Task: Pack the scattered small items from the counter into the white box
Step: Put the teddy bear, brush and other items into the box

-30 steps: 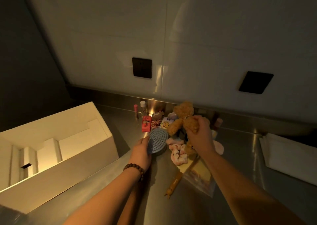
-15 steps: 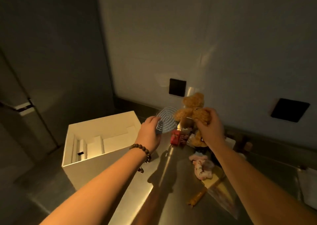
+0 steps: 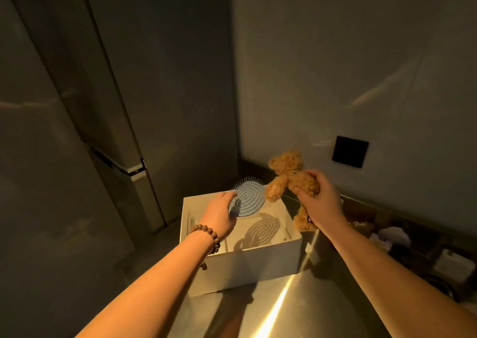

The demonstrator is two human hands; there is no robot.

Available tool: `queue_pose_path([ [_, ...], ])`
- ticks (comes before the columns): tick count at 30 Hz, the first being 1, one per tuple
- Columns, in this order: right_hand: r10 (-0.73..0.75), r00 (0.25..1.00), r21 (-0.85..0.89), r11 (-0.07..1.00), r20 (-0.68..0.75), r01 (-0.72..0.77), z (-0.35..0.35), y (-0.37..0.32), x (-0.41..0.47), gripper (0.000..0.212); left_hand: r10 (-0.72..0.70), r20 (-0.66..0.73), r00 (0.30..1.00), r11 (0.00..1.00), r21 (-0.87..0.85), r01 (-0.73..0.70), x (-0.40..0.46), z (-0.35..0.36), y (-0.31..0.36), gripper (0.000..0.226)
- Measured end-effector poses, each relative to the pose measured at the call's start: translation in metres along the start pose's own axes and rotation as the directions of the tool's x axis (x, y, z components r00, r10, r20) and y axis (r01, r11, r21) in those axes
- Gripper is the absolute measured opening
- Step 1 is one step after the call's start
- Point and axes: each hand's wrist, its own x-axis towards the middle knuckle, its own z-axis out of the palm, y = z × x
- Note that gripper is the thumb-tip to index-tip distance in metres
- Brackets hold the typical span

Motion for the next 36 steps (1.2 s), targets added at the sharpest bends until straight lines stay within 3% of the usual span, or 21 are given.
queue_pose_path([
  [10, 0.061, 0.998, -0.091, 0.994, 0.034, -0.057, 0.051, 0.013, 0.026, 0.041, -0.03, 0.311, 0.95, 0.992, 0.126, -0.01, 0.031, 0.06, -0.046, 0.036],
  [17, 0.077, 0.996, -0.109, 0.991, 0.05, -0.071, 0.059, 0.016, 0.036, 0.042, -0.045, 0.413, 0.909, 0.99, 0.143, -0.016, 0.047, 0.088, -0.054, 0.034],
  [25, 0.1, 0.993, -0.136, 0.986, 0.055, -0.092, 0.061, 0.021, 0.032, 0.044, -0.177, 0.474, 0.863, 0.959, 0.279, 0.043, 0.049, 0.084, -0.064, 0.04],
  [29, 0.085, 0.993, -0.093, 0.993, 0.078, -0.078, 0.068, 0.02, 0.03, 0.042, -0.136, 0.563, 0.815, 0.97, 0.242, -0.006, 0.043, 0.085, -0.063, 0.068],
  [33, 0.076, 0.99, -0.058, 0.996, 0.118, -0.07, 0.075, 0.017, 0.029, 0.039, -0.086, 0.611, 0.787, 0.984, 0.176, -0.029, 0.043, 0.083, -0.066, 0.067],
  [36, 0.084, 0.987, -0.013, 0.996, 0.137, -0.083, 0.079, 0.018, 0.029, 0.041, -0.099, 0.637, 0.764, 0.994, 0.101, 0.045, 0.048, 0.08, -0.075, 0.061],
])
